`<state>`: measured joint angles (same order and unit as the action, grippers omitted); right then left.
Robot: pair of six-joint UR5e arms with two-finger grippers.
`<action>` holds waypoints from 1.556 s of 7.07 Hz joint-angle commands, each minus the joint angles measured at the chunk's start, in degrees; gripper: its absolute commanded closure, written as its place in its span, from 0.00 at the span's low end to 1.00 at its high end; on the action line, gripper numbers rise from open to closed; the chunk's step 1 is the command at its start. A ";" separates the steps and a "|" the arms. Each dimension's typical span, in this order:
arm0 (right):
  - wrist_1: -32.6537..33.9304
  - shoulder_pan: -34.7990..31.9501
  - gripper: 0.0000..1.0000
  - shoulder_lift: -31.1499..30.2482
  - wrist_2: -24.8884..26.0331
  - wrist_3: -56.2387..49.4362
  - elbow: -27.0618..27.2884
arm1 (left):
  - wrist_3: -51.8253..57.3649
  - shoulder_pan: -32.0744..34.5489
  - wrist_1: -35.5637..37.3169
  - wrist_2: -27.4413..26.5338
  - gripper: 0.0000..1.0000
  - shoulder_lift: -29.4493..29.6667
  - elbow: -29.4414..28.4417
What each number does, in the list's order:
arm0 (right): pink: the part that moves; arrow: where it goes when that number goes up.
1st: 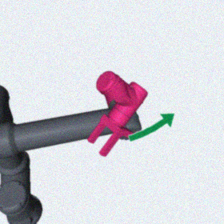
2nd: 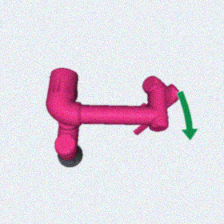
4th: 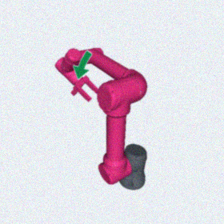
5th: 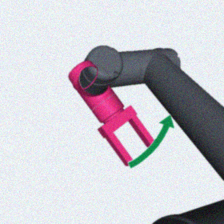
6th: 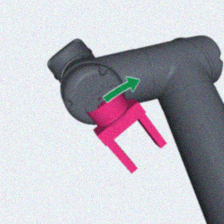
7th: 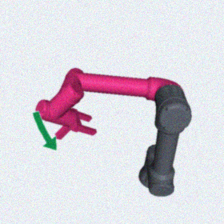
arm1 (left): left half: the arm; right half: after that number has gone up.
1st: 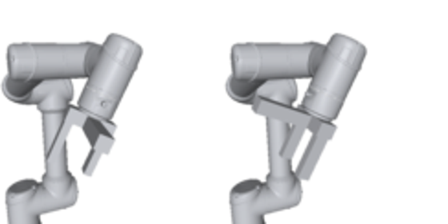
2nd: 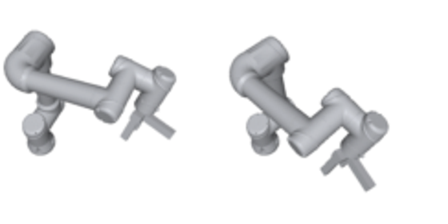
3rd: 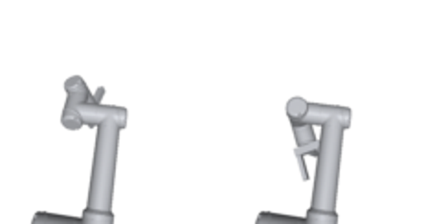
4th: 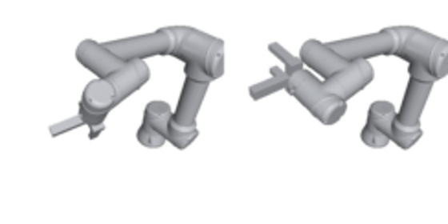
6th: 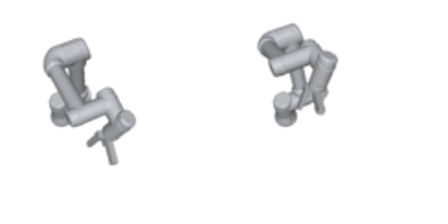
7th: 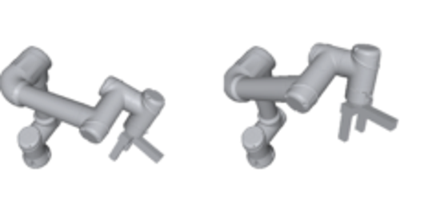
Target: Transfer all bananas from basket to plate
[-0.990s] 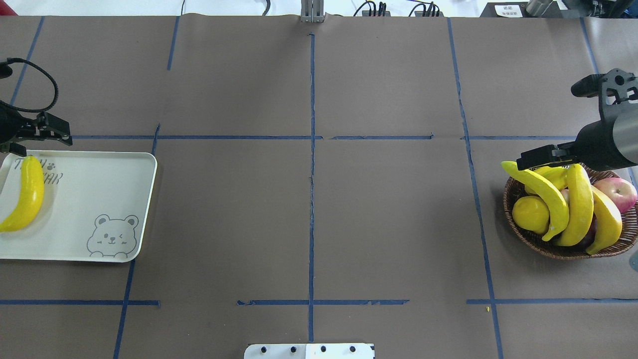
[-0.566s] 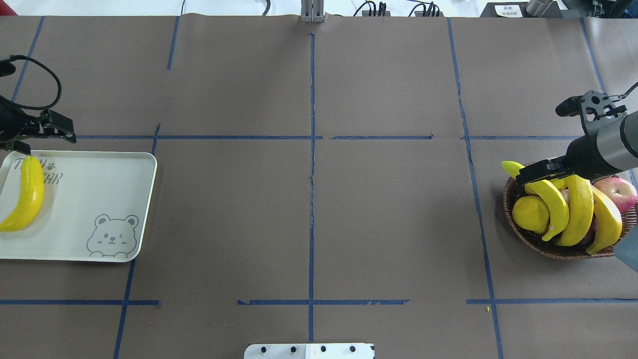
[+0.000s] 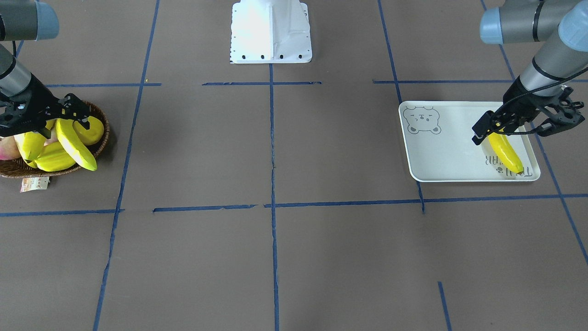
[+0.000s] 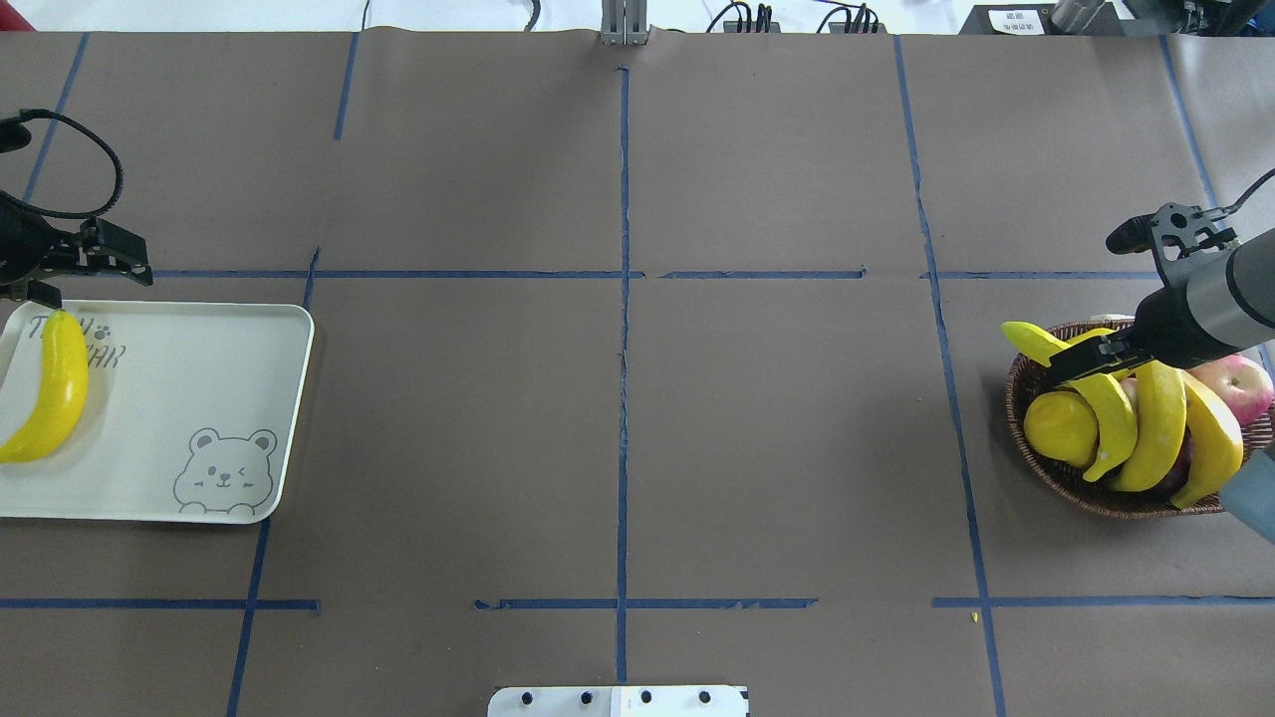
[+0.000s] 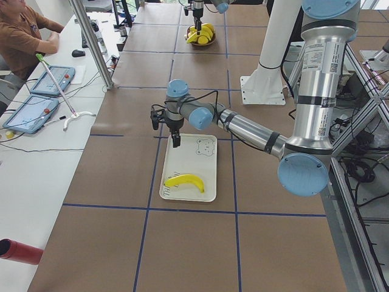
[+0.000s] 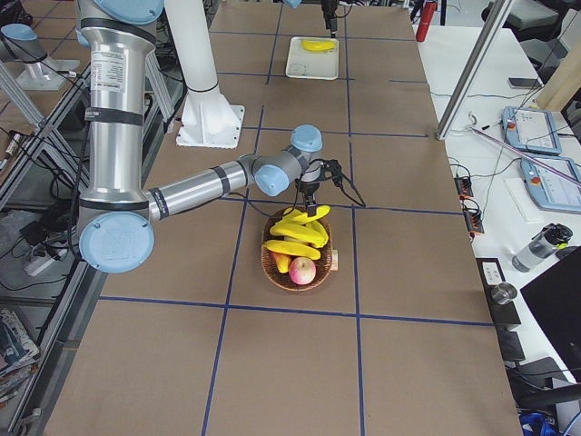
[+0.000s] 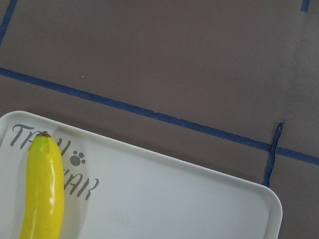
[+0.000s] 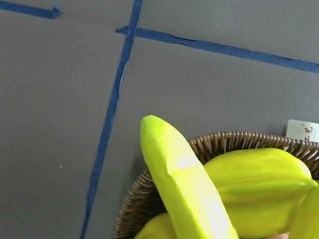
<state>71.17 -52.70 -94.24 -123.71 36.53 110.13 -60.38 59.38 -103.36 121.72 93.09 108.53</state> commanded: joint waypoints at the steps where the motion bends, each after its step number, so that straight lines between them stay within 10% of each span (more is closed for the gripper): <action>1: 0.29 0.14 0.01 0.02 -0.04 -0.32 -1.84 | 0.00 0.03 0.00 0.01 0.00 -0.01 0.02; 6: 0.55 0.84 0.22 0.37 -0.13 -0.23 -3.16 | 0.00 0.03 0.00 0.01 0.00 -0.01 -0.16; 9: 0.46 0.85 0.74 0.81 -2.49 -0.14 -2.90 | 0.00 0.03 0.00 0.01 0.00 0.08 -0.16; 11: 0.38 0.50 0.90 0.55 -3.38 -0.23 -2.29 | 0.00 -0.06 0.09 0.01 0.00 0.08 -0.16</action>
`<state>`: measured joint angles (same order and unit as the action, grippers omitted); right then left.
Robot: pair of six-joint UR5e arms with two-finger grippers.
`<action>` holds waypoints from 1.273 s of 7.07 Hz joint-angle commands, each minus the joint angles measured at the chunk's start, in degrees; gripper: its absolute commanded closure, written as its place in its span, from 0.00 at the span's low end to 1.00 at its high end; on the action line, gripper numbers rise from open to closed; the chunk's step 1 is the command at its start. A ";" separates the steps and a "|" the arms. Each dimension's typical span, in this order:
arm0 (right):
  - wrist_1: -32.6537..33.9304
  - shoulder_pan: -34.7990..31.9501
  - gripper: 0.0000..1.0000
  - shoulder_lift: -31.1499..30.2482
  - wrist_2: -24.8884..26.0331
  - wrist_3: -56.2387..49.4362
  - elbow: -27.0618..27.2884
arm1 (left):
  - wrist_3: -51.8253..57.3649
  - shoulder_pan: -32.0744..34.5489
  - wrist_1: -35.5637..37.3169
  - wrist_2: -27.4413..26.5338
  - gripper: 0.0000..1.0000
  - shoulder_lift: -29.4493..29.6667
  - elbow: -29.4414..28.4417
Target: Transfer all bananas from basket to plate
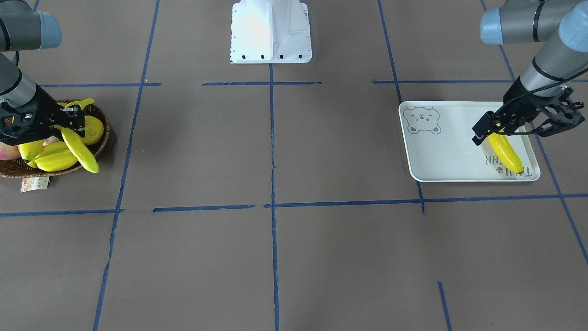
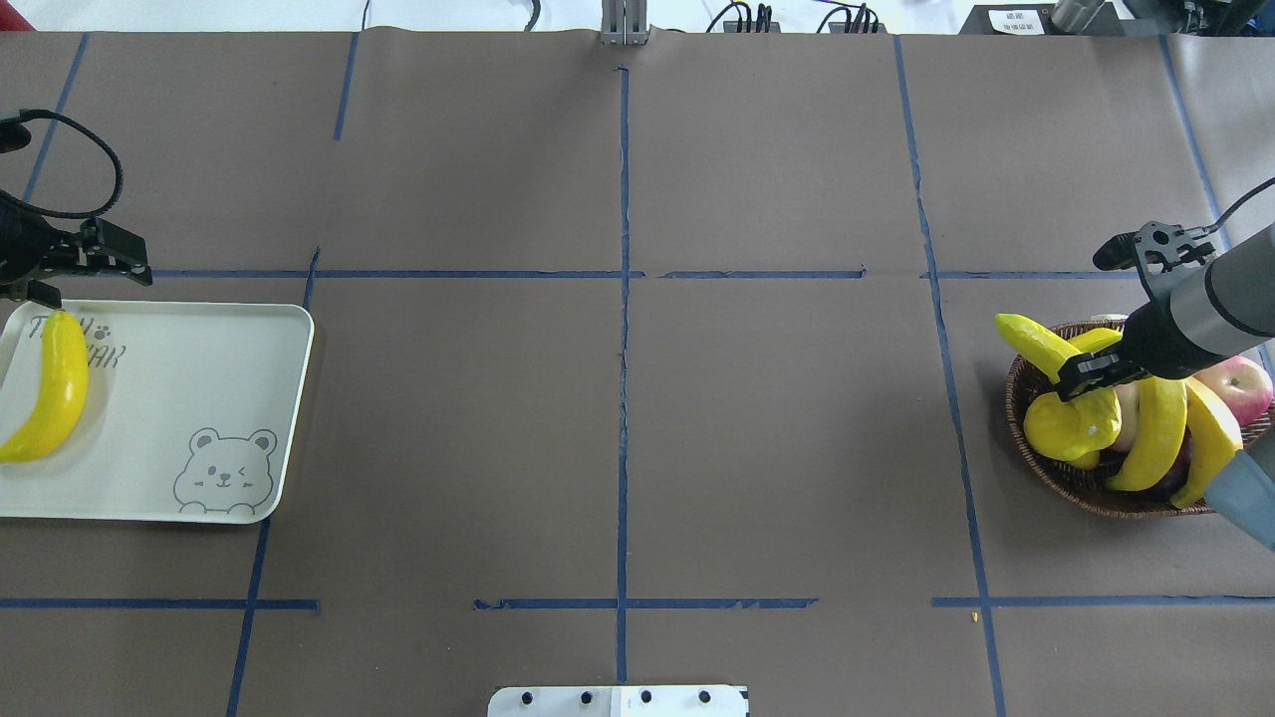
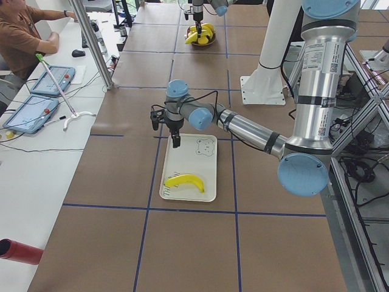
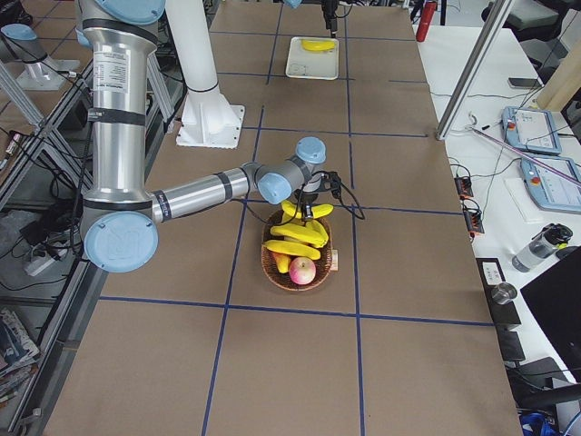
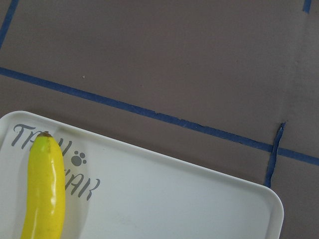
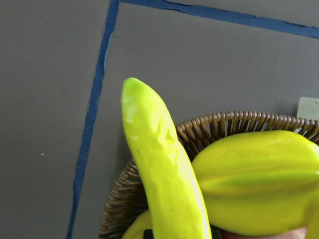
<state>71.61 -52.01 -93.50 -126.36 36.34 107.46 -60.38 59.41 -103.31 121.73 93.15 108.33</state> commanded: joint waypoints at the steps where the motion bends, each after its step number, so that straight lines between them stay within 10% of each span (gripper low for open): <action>1: -0.07 -0.89 0.94 -0.45 -0.91 -0.04 1.25 | 0.00 -0.08 0.12 0.00 0.00 0.01 0.04; 6: 0.71 -5.83 1.00 5.84 -4.34 1.27 6.70 | -0.26 -1.73 -0.23 1.49 0.00 7.19 0.04; 9: 13.50 4.94 1.00 20.42 7.55 15.38 10.03 | -14.53 -8.85 -0.58 1.41 0.00 17.56 -0.22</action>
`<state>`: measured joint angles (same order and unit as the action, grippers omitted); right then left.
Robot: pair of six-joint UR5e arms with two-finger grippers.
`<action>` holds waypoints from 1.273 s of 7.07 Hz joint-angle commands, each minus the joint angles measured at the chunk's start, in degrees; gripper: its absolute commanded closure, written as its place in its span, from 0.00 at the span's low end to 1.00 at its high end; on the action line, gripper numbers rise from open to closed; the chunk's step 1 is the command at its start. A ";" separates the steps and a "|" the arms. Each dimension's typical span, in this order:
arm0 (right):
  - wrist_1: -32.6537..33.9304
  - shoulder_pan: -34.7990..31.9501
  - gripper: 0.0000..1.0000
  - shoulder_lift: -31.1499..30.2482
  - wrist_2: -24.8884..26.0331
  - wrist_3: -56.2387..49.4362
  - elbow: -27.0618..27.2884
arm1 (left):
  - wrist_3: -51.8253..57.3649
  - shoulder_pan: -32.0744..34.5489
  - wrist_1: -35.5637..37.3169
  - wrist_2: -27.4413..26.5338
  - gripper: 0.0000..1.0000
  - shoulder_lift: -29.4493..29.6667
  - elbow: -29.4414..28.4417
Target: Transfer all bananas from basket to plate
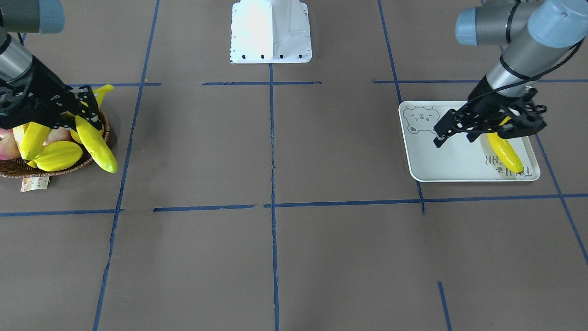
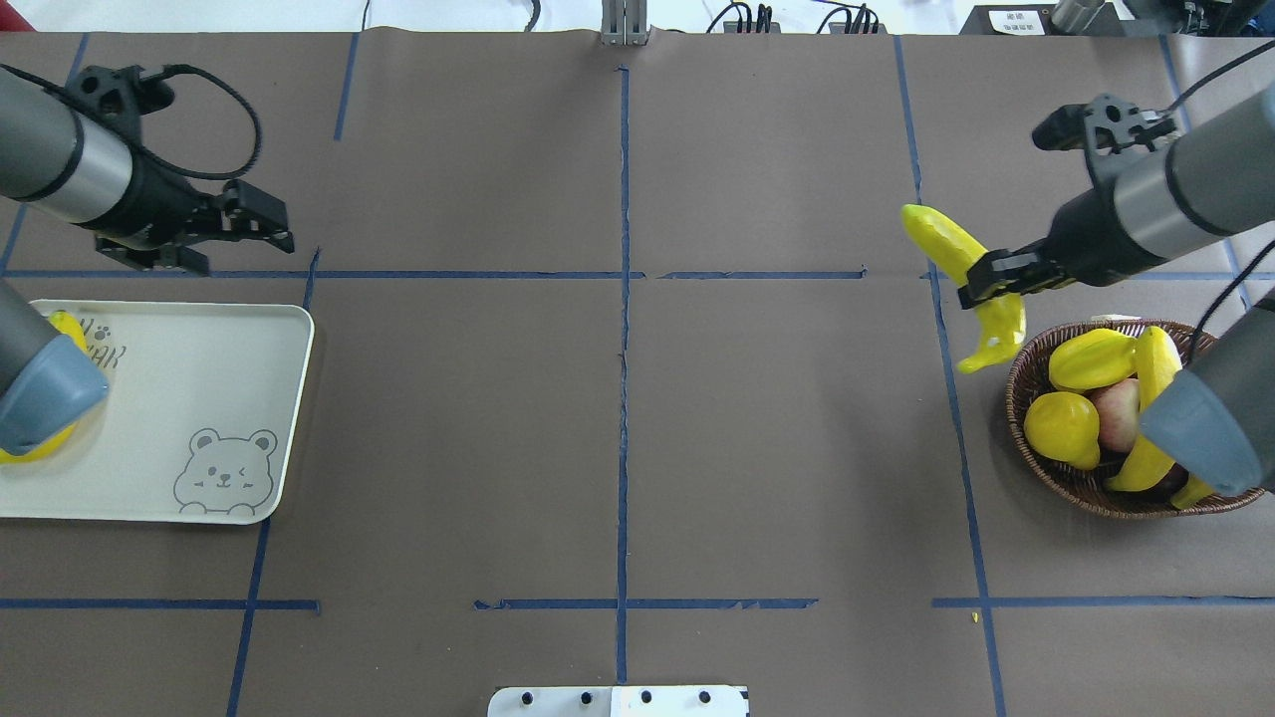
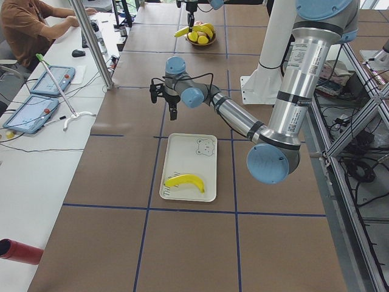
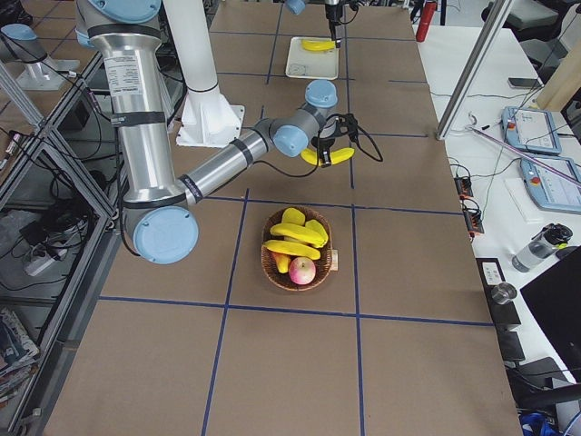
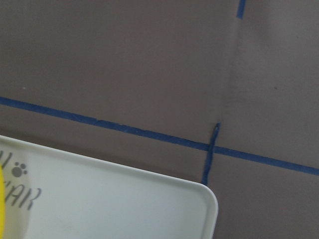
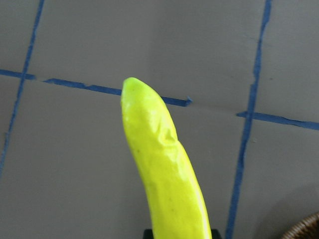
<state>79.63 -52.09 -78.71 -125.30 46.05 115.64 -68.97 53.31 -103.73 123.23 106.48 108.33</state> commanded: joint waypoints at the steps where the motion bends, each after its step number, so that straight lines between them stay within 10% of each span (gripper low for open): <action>1: 11.80 10.20 1.00 9.76 13.17 9.63 3.87 | -10.17 -3.56 -3.29 -0.10 0.00 6.35 -0.83; 4: 20.57 24.62 0.99 20.85 31.39 22.11 4.77 | -24.14 -6.36 -20.93 -0.27 0.00 7.33 -5.12; 9: 19.95 29.58 0.99 26.42 33.89 25.32 4.60 | -34.69 -11.64 -35.96 -0.71 0.01 10.59 -5.49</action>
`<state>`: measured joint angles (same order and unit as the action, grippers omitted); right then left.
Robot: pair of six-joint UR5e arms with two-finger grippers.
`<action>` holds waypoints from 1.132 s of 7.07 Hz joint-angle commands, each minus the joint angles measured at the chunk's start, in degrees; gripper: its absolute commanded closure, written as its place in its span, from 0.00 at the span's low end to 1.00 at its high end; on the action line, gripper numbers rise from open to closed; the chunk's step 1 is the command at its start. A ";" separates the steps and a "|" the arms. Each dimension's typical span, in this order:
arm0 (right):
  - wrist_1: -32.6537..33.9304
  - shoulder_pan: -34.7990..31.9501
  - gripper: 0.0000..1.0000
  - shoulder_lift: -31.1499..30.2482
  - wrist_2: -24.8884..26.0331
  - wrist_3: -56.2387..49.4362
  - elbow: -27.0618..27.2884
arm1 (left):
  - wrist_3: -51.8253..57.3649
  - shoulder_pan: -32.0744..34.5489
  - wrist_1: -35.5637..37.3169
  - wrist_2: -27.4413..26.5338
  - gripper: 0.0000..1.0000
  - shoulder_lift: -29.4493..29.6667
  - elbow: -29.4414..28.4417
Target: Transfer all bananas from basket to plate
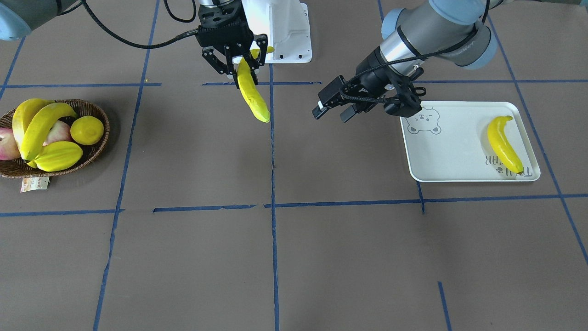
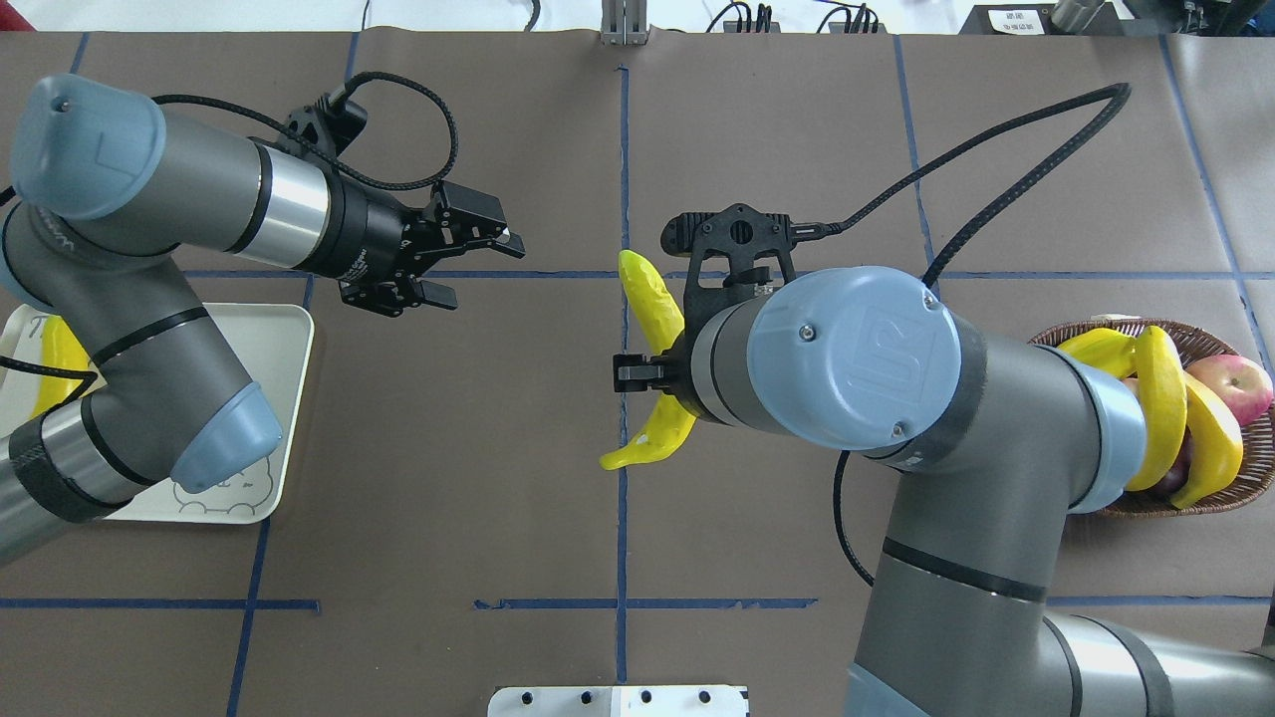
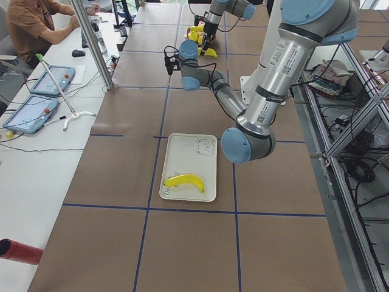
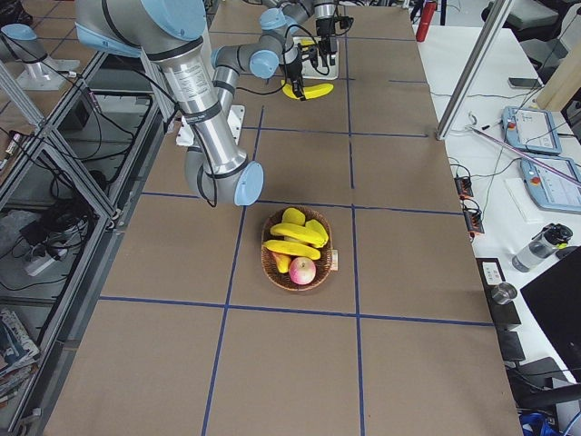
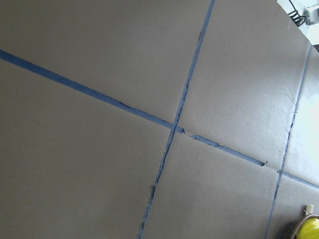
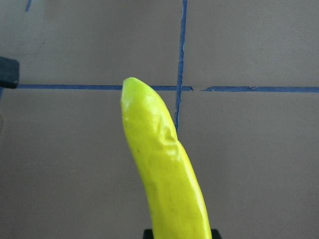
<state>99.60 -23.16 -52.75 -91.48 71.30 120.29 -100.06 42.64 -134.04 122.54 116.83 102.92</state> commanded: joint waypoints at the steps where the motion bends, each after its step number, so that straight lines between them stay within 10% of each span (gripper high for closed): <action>1: -0.02 0.84 0.99 0.45 0.08 0.15 -0.06 | -6.69 -2.29 -8.84 -0.11 0.01 0.94 -0.09; 4: -0.37 1.19 0.99 1.24 0.08 0.15 -0.06 | -7.34 -9.85 -8.96 -10.81 0.03 4.01 -1.04; 8: -0.37 1.89 0.99 1.51 0.60 0.15 0.12 | -7.34 -10.21 -8.96 -10.92 0.13 4.28 -1.14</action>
<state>99.23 -21.51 -51.28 -91.03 71.46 120.41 -107.40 32.58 -143.00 111.68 121.00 101.80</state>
